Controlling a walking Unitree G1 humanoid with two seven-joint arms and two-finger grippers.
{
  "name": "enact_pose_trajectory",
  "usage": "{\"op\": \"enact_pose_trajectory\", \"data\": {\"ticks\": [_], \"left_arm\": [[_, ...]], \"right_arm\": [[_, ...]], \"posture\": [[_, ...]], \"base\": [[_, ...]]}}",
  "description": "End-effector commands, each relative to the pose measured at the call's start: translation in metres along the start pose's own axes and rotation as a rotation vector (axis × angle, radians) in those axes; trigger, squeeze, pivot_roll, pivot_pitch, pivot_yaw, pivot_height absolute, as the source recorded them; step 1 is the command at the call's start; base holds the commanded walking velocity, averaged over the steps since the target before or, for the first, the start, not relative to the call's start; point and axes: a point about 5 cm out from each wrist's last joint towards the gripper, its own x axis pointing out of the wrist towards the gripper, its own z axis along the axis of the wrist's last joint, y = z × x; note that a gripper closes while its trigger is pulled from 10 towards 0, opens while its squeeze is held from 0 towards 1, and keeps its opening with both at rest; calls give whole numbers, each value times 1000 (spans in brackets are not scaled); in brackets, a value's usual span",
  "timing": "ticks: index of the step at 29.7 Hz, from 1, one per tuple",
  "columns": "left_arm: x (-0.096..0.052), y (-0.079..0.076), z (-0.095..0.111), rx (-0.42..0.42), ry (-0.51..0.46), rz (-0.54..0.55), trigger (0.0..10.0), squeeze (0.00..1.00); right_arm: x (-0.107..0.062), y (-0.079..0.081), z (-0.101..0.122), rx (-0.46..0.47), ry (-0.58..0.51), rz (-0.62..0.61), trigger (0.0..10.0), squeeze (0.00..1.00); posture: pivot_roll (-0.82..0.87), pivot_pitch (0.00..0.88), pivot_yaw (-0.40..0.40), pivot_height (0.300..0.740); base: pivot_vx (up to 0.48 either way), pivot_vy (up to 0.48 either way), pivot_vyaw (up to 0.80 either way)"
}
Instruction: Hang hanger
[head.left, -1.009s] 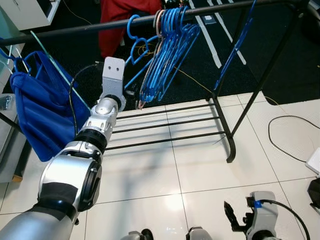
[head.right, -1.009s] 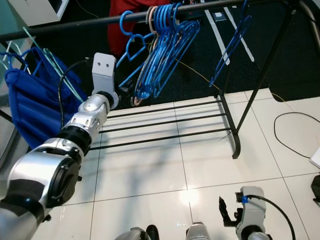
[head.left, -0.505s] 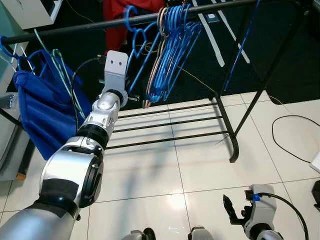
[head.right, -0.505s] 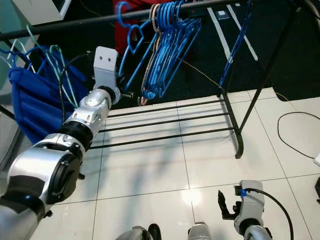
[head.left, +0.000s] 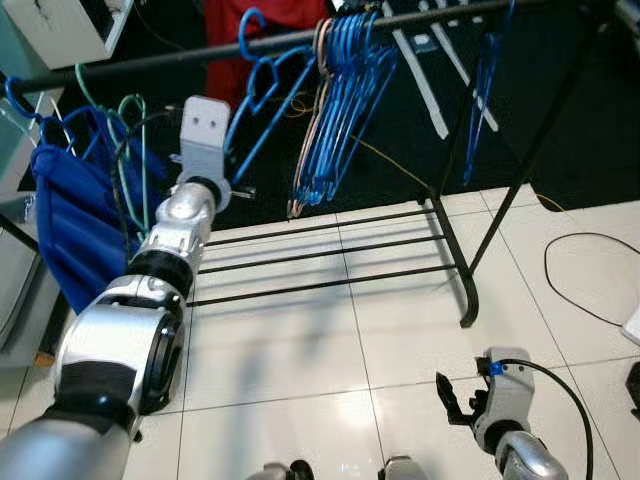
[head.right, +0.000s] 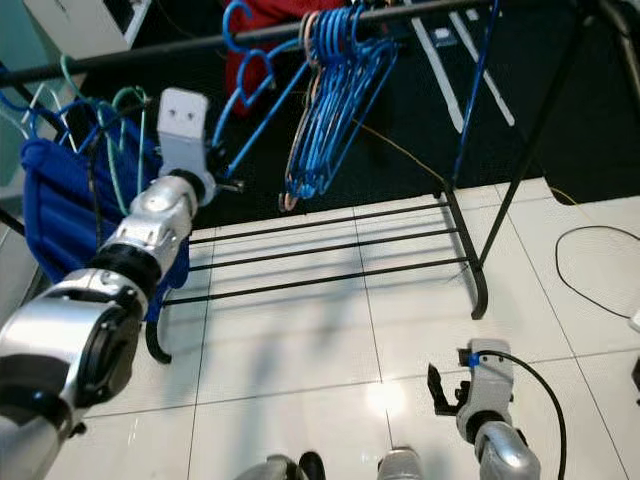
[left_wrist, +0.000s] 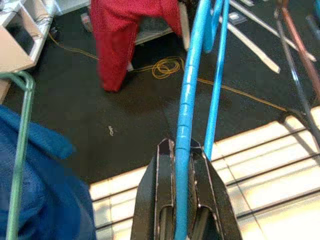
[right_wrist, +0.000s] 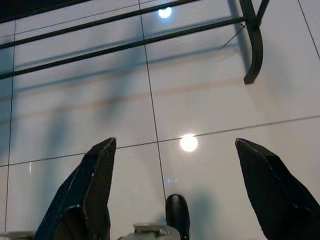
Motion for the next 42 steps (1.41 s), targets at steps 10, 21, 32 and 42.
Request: {"op": "enact_pose_trajectory", "data": {"ticks": [10, 21, 32, 42], "left_arm": [[-82, 47, -53, -15, -73, 154, 0, 0], [-140, 37, -83, 78, 32, 118, 3490, 0], [-161, 37, -106, 73, 213, 197, 10000, 0], [-159, 44, -131, 17, 324, 303, 10000, 0]], "right_arm": [[15, -4, -6, -32, 79, 24, 10000, 0], [28, 0, 0, -74, 94, 52, 10000, 0], [39, 4, 9, -84, 88, 57, 10000, 0], [44, 6, 13, -170, 89, 105, 10000, 0]], "posture": [[-129, 105, 87, 740], [-93, 93, 52, 740], [-65, 79, 43, 740], [-48, 63, 30, 740]], "base": [[0, 0, 0], [0, 0, 0], [-119, 0, 0], [-401, 0, 630]]}}
